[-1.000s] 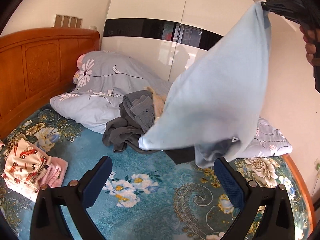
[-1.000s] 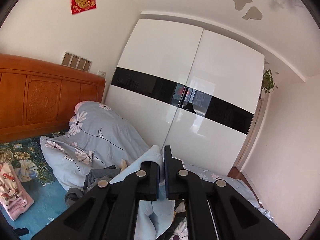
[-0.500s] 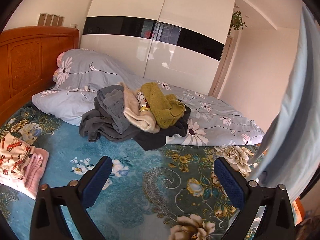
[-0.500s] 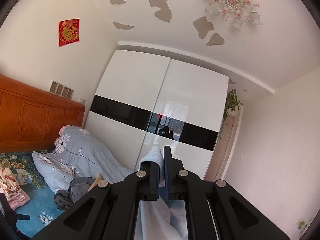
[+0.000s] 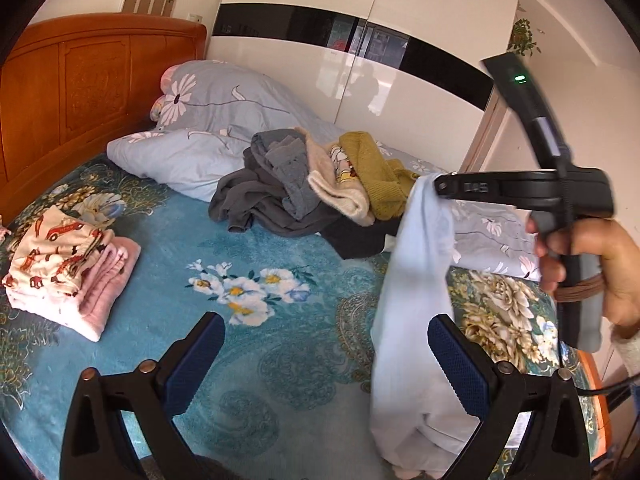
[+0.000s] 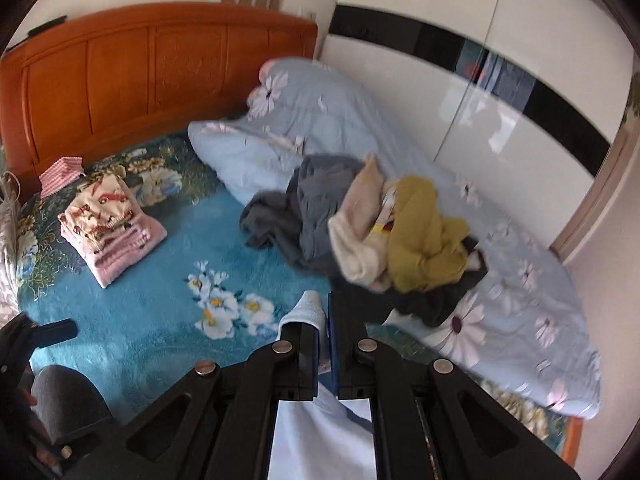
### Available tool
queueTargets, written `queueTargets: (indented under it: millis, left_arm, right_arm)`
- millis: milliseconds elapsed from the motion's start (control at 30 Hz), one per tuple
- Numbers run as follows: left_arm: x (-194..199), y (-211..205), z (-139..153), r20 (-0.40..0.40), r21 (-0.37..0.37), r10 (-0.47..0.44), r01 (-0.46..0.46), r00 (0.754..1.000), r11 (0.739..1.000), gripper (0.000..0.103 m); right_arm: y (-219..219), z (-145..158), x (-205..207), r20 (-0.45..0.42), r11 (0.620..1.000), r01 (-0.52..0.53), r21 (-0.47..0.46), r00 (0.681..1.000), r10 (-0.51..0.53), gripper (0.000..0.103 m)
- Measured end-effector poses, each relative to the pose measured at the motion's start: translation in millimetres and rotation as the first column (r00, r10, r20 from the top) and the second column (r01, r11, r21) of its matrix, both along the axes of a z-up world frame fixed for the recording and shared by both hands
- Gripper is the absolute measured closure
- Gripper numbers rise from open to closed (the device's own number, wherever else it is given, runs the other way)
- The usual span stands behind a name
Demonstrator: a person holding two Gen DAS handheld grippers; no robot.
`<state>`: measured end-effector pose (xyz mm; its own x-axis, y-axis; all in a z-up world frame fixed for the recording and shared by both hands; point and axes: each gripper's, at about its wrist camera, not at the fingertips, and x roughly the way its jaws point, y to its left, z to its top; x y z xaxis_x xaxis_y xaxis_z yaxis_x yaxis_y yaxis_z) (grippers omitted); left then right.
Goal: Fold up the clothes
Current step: 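Lower the light blue T-shirt onto the open blanket with the right gripper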
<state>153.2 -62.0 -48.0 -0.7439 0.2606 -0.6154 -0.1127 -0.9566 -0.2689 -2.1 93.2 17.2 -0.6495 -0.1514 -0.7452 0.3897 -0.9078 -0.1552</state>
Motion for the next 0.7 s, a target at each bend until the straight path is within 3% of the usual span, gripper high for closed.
queueTargets:
  millis: [133,267,333,400,433,467,567,700]
  left_arm:
    - [-6,5,-25,0.086,-0.006,0.009,-0.008,0.996,1.0,0.0]
    - [-13,21,-43,0.138,-0.006,-0.015,0.016,0.99,1.0,0.0]
    - [-20,34,-49,0.155,-0.011,-0.033,0.035,0.987,0.999,0.0]
    - [-27,47,-55,0.173,-0.016,-0.05,0.053,0.984,0.998,0.0]
    - [-30,54,-59,0.182,-0.018,-0.058,0.063,0.982,0.998,0.0]
    - [-34,61,-63,0.193,-0.022,-0.064,0.069,0.979,0.997,0.0]
    - [-42,90,-79,0.237,-0.038,-0.108,0.12,0.965,0.992,0.0]
    - [-44,140,-103,0.302,-0.108,-0.168,0.209,0.938,0.972,0.0]
  right_arm:
    - [-5,-75,-42,0.172,0.995,0.082,-0.049,0.982,-0.072,0.099]
    - [-5,-124,-55,0.297,0.996,0.084,-0.03,0.952,-0.071,0.096]
    - [-5,-127,-51,0.296,0.999,0.036,-0.01,0.955,-0.032,0.09]
    - [0,-118,-44,0.274,1.0,-0.028,-0.004,0.961,0.028,0.069]
    - [5,-111,-41,0.265,0.998,-0.058,-0.002,0.963,0.056,0.047]
    - [12,-104,-36,0.257,0.996,-0.084,0.005,0.963,0.08,0.04]
    - [45,-87,-17,0.199,0.997,-0.074,0.028,0.978,0.067,0.039]
    - [120,-84,14,0.142,0.993,0.109,-0.042,0.985,-0.102,0.038]
